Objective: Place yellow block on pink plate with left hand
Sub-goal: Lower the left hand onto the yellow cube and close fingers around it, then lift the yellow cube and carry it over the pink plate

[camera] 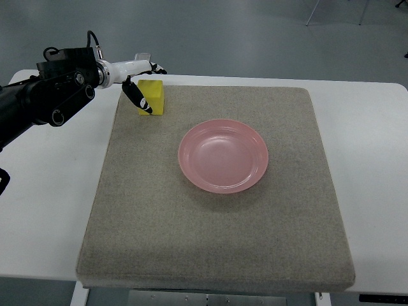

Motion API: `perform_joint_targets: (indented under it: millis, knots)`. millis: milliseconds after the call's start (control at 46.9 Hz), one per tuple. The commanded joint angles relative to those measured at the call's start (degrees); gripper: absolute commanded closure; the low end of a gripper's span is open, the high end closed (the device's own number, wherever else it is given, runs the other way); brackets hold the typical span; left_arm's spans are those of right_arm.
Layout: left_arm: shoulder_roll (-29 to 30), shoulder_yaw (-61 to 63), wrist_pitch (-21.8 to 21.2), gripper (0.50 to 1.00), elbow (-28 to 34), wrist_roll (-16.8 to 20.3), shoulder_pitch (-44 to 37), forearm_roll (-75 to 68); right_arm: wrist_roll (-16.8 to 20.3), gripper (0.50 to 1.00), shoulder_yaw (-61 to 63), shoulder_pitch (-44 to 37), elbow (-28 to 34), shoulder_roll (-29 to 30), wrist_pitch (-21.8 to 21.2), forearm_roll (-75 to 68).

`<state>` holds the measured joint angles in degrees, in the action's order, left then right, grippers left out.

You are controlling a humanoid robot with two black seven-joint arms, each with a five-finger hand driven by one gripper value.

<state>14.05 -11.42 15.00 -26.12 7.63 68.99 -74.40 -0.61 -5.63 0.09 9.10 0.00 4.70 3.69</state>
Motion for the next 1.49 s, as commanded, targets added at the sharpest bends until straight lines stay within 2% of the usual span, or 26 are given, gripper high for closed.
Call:
perform_joint_targets:
  millis: [0,128,235,341,405,448,555,598,726,768,918,982,1067,1131,1259,1473]
  knots:
    - [-0.42,0.26,-0.05,0.51,0.98,0.02,0.01,0.05,-0.01,0.576,0.0,-0.01,0.04,0.0,0.04,0.0]
    - [-0.69,0.34,-0.05,0.523,0.98,0.11,0.01,0.05,-0.01,0.576,0.0,0.08,-0.05,0.0,-0.04,0.0]
    - [-0.77,0.52,-0.14,0.566,0.98,0.19,0.01,0.05,-0.01,0.576,0.0,-0.01,0.04,0.0,-0.04,0.0]
    - [-0.86,0.52,-0.14,0.641,0.98,0.19,0.01,-0.13,-0.01,0.576,0.0,-0.01,0.04,0.0,-0.04,0.0]
    - [-1.04,0.61,-0.14,0.66,0.98,0.19,0.01,-0.13,-0.01,0.576,0.0,-0.01,0.04,0.0,0.05,0.0]
    - [-1.13,0.61,-0.14,0.703,0.98,0.19,0.01,-0.57,-0.01,0.576,0.0,-0.01,-0.05,0.0,0.04,0.0]
    - [-1.04,0.61,-0.14,0.726,0.98,0.19,0.01,-1.27,-0.01,0.576,0.0,-0.01,0.04,0.0,0.04,0.0]
    - [-1.04,0.61,-0.14,0.761,0.98,0.19,0.01,-1.27,-0.01,0.576,0.0,0.08,-0.05,0.0,-0.04,0.0]
    - [-1.04,0.61,-0.14,0.804,1.07,0.19,0.18,-1.54,-0.01,0.576,0.0,-0.01,0.04,0.0,-0.04,0.0]
    - [-1.04,0.61,-0.23,0.838,1.07,0.19,0.18,-1.62,-0.01,0.576,0.0,-0.01,-0.05,0.0,0.05,0.0]
    - [-1.04,0.61,-2.34,0.879,1.07,0.19,0.44,-2.24,-0.01,0.576,0.0,-0.01,0.04,0.0,0.05,0.0]
    - [-0.95,0.61,-2.52,0.939,0.98,0.19,0.71,-2.33,-0.01,0.576,0.0,-0.01,-0.05,0.0,0.05,0.0]
    - [-0.16,0.52,-2.43,0.986,0.55,0.19,1.58,-2.24,-0.01,0.576,0.0,-0.01,-0.05,0.0,-0.04,0.0]
    - [0.63,0.35,-2.43,1.0,0.02,0.28,1.94,-1.89,-0.01,0.576,0.0,-0.01,-0.05,0.0,-0.04,0.0]
    - [4.14,-0.09,-2.43,1.0,-6.03,0.46,1.94,-1.89,-0.01,0.576,0.0,-0.01,0.04,0.0,0.05,0.0]
    - [12.49,-0.45,-1.72,1.0,-26.24,0.37,1.94,-1.1,-0.01,0.576,0.0,-0.01,0.04,0.0,0.04,0.0]
